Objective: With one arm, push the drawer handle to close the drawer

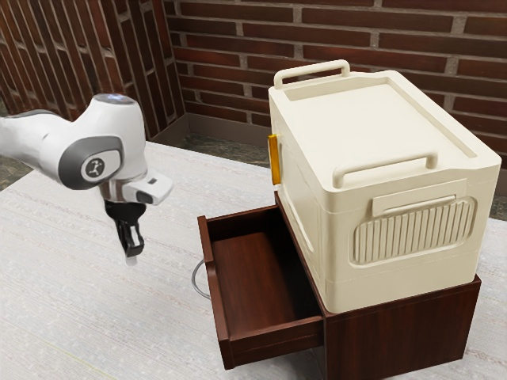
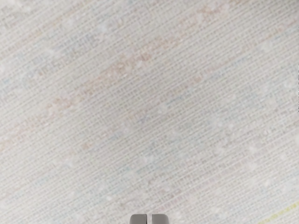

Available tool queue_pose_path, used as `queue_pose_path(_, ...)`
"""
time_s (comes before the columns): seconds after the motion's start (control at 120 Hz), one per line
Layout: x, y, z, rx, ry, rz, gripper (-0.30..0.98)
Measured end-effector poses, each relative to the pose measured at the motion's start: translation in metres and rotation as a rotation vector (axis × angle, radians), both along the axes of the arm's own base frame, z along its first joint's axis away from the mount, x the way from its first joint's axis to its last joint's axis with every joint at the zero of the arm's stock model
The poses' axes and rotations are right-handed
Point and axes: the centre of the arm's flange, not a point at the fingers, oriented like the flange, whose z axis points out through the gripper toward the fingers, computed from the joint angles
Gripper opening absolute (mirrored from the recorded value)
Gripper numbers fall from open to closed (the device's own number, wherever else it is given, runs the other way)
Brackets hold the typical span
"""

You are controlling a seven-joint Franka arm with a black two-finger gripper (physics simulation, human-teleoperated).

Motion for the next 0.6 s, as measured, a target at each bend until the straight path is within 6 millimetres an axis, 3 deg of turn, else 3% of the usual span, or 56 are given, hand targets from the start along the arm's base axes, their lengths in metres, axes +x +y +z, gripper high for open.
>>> queue_pose_path(0.133,-0.003,-0.017,-0.017,-0.006,-0.052,-0.050,-0.10)
queue_pose_path(0.442,0.013,-0.053,-0.044,-0.011,-0.192,-0.144,-0.10)
queue_pose_path(0.6,0.023,-0.055,-0.065,-0.009,-0.254,-0.149,-0.10)
